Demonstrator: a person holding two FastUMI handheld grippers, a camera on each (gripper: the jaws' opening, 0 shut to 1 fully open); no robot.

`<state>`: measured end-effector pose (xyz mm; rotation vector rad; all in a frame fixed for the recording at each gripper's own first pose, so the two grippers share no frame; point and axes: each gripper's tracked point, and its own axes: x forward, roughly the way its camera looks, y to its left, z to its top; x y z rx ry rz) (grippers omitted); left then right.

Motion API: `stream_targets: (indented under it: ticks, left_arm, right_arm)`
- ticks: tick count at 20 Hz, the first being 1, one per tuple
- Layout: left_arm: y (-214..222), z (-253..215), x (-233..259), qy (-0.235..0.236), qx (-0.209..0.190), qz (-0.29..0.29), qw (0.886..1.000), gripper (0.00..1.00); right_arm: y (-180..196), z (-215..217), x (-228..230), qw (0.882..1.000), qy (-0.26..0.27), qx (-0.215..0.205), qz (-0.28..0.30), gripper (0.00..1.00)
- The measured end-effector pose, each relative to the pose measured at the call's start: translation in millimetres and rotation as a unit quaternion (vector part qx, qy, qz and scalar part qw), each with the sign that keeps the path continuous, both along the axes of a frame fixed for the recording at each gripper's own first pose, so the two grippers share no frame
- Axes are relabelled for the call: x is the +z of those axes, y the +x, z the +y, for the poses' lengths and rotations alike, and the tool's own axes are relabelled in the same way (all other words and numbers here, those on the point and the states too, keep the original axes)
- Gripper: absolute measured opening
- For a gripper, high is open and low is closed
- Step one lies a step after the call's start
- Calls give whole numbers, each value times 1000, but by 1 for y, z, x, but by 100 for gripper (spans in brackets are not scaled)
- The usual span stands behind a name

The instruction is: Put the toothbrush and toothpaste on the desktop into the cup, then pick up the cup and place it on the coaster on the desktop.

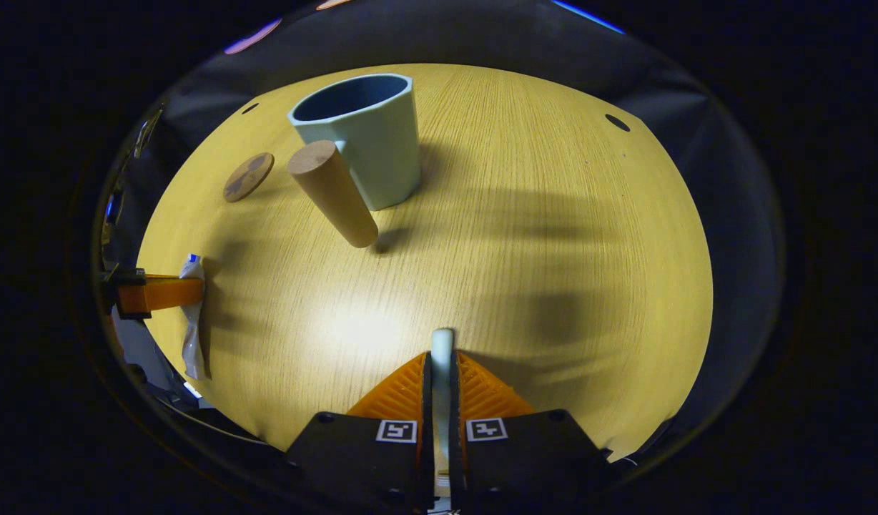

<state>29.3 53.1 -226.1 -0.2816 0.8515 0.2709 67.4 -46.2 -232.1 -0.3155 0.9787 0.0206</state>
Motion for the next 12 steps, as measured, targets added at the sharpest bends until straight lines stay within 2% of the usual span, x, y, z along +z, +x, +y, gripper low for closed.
stream_targets:
  ticks: [1, 4, 6, 9, 12]
  left_arm:
    - [-1, -1, 1, -8, 3, -8, 1000, 5]
    - [3, -2, 6, -24, 11, -50, 998, 4]
    - [2, 2, 17, -26, 23, -90, 995, 2]
    - [2, 14, 39, 5, 40, -141, 989, 2]
    - [5, 12, 72, 28, 24, -198, 979, 2]
  right_arm:
    - [-1, 1, 5, 1000, 8, -10, -5, 6]
    - [1, 0, 3, 999, 28, -23, -21, 5]
    - [3, 1, 6, 998, 30, -6, -46, 5]
    - [0, -4, 15, 997, 14, 6, -78, 5]
    - [6, 4, 46, 990, 32, 19, -136, 5]
